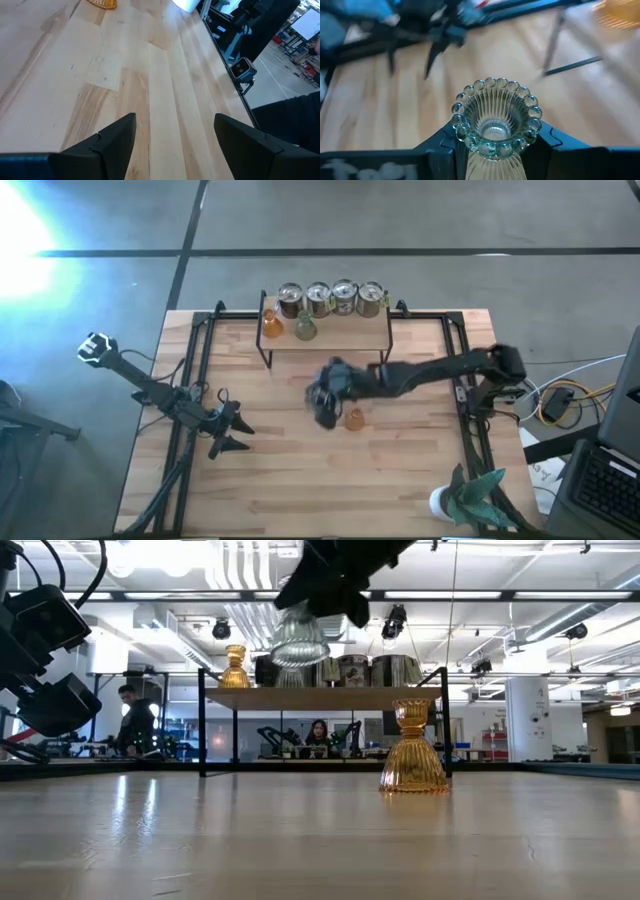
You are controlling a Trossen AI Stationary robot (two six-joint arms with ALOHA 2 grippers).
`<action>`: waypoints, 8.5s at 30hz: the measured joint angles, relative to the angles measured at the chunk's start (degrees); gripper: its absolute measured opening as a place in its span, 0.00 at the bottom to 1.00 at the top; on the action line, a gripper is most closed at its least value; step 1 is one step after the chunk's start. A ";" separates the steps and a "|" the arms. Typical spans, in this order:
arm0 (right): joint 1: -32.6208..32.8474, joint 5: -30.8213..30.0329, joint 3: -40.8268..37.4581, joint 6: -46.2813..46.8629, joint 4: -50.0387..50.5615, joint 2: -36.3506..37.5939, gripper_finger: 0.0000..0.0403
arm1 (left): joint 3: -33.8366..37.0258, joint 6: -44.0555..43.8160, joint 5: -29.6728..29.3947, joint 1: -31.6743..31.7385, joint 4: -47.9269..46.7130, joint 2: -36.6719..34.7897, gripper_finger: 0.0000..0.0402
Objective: Pick & Place candle stick holders
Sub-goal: Put the green glass candle holder on the shelf, then put the orange glass candle holder on the shelf
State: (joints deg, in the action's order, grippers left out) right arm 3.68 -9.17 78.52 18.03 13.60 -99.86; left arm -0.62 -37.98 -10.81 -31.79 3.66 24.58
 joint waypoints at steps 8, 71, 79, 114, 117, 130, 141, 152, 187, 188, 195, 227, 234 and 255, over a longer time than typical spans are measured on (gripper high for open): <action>-11.23 -0.08 -0.46 2.45 0.88 4.55 0.30 | 0.00 0.00 0.02 0.00 0.04 0.00 0.68; -18.31 -26.80 -13.35 5.52 -12.57 6.08 0.30 | 0.00 0.00 0.02 0.00 0.09 0.00 0.68; -18.31 -26.86 -15.03 5.49 -15.03 6.08 0.30 | 0.00 0.00 0.00 0.00 0.09 0.00 0.68; -19.47 -23.59 -11.70 -6.45 -19.92 6.36 0.66 | 0.00 0.00 0.02 0.00 0.11 0.00 0.68; -19.47 -23.86 -10.48 -8.64 -19.79 6.75 0.69 | 0.00 0.00 0.02 0.00 0.11 -0.02 0.68; -16.05 -20.46 -1.46 -11.61 -4.34 19.17 0.70 | 0.00 0.00 0.02 0.00 0.11 -0.01 0.68; 0.78 -2.61 -1.53 7.69 30.90 31.13 0.52 | 0.00 0.00 0.02 0.00 0.11 0.00 0.68; 19.44 -15.62 -8.43 24.84 32.42 31.25 0.32 | 0.00 0.00 0.02 0.00 0.13 -0.02 0.68; 24.65 -30.46 -25.32 42.19 6.77 -1.29 0.54 | 0.00 0.00 0.02 0.00 0.11 0.00 0.68; 24.60 -31.63 -25.44 42.11 5.56 -1.96 0.54 | 0.00 0.00 0.02 0.00 0.11 0.00 0.68; 23.32 -37.21 -24.98 42.61 4.08 -5.43 0.55 | 0.00 0.00 0.02 0.00 0.11 0.00 0.68; 15.74 -38.04 -21.51 39.86 -1.71 -7.05 0.66 | 0.00 0.00 0.02 0.00 0.13 0.00 0.68; 14.05 -40.35 -21.53 40.03 -2.02 -7.05 0.64 | 0.00 0.00 0.02 0.00 0.13 0.00 0.68; 12.66 -33.16 -18.42 31.39 0.33 -6.75 0.29 | 0.00 0.00 0.02 0.00 0.13 0.00 0.68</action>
State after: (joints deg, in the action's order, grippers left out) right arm 16.34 -42.33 60.10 49.43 13.92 -106.61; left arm -0.62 -37.98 -10.79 -31.79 3.79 24.57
